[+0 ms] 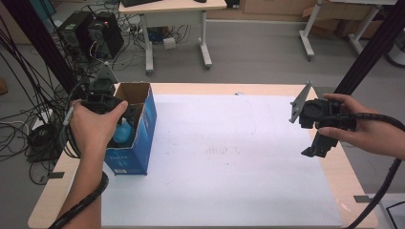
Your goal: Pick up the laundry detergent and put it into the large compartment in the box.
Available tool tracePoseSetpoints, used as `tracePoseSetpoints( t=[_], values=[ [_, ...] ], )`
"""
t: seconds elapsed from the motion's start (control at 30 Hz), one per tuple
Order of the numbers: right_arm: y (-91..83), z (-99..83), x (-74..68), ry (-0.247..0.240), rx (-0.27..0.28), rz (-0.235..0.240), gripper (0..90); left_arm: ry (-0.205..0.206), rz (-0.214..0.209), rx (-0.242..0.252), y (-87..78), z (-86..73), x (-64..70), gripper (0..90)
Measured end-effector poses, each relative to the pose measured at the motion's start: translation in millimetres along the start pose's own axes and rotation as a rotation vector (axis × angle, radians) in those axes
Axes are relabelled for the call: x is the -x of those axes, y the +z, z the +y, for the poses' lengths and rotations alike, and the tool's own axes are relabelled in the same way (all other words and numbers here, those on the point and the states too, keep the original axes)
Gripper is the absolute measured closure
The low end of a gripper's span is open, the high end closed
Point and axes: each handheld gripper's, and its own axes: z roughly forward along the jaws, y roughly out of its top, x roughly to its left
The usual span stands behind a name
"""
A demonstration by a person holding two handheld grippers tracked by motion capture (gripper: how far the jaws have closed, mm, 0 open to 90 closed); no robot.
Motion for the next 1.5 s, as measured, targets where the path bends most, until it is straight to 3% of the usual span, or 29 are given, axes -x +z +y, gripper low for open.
tracePoseSetpoints(
  t=[0.1,0.2,0.37,0.7,0.93,1.5],
  values=[
    [-1.4,1.6,0.2,0.003,-0.001,-0.001,3.6,-0.007,-0.01,0.044,-7.7,-6.9,1.1,9.0],
    [-1.5,2.3,0.9,0.004,-0.004,0.002,3.6,0.002,-0.013,0.049,-11.3,-7.8,4.1,7.4],
    [-2.4,1.4,2.5,0.008,0.002,-0.002,3.6,0.04,0.006,0.049,-18.1,-7.6,20.5,6.3],
    [-7.0,-2.6,9.1,0.021,0.018,0.0,3.6,0.084,-0.01,0.077,-29.7,-6.3,46.4,5.8],
    [-9.2,-0.3,10.6,0.021,0.012,-0.002,3.6,0.127,-0.026,0.074,-31.5,-1.3,64.8,5.7],
    [-8.3,-0.7,14.4,0.03,0.014,0.001,3.6,0.192,-0.034,0.045,-27.1,10.5,91.1,5.3]
  ],
)
